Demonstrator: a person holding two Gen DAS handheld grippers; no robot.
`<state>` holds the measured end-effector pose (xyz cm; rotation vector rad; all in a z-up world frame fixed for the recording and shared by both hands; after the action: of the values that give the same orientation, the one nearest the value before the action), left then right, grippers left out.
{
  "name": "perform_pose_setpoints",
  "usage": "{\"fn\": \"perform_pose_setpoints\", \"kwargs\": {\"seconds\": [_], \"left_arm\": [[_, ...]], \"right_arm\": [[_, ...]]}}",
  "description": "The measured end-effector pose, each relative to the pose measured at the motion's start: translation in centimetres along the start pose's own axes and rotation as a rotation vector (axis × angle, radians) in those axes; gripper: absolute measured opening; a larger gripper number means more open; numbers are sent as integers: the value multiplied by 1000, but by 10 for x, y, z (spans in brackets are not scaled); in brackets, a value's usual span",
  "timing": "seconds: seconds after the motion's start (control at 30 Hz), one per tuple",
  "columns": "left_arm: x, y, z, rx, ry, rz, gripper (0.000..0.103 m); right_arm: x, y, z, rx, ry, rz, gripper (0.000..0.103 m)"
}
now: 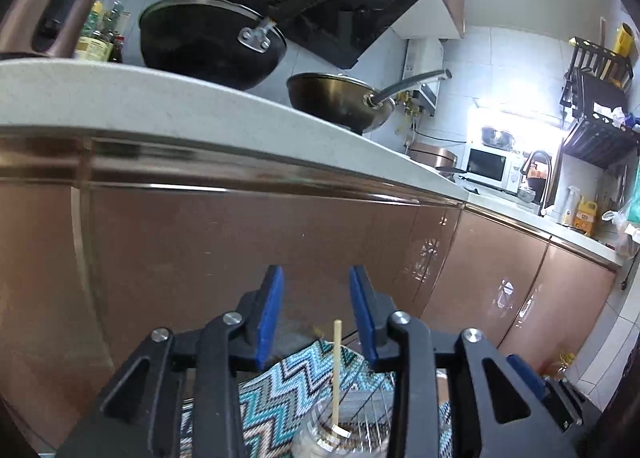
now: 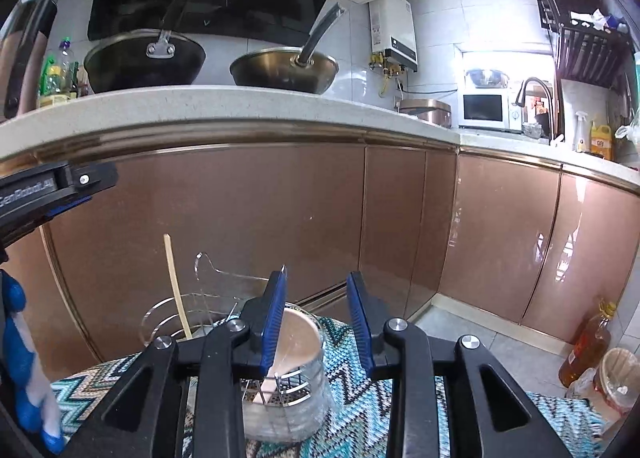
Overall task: Organize utensils
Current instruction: 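Lift both into the utensil holder and open both tools to release them, then withdraw both open tools from the holder back over the utensils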
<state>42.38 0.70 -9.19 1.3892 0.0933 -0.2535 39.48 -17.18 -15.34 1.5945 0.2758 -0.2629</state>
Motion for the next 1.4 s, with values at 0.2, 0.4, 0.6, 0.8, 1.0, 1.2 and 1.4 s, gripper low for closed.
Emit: {"fn": "perform_pose_setpoints", "kwargs": {"seconds": [0.2, 0.4, 0.6, 0.8, 1.0, 1.2, 1.4], "left_arm": [[-55, 3, -9, -5, 29, -60, 37], [-105, -10, -14, -49, 23, -120, 38], [-140, -23, -14, -52, 2, -169, 38], [-173, -23, -13, -49, -18, -164, 48], [-205, -19, -12, -55, -42, -153, 50], [-227, -13, -11, -53, -76, -143, 50], [-230, -5, -14, -58, -95, -154, 50]], "right_arm": [[-46, 12, 2, -11, 20, -22, 30], [-98, 10, 3, -19, 34, -55, 30], [-134, 7, 7, -21, 15, -81, 30], [-163, 8, 9, -11, 2, -88, 30], [-188, 14, 4, -20, 3, -73, 30], [-209, 22, 1, -24, 4, -44, 30], [-223, 28, 5, -26, 4, -30, 30]]}}
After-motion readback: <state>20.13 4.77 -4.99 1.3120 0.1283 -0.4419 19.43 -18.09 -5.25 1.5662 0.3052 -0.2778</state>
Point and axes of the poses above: each gripper's, at about its wrist camera, not at the fingertips, and x roughly the way its jaws point, z to its right, y to its top, the point moved 5 cm from there along x, roughly the way its jaws point, and after that the axes turned 3 degrees about x, right-handed, at the moved point
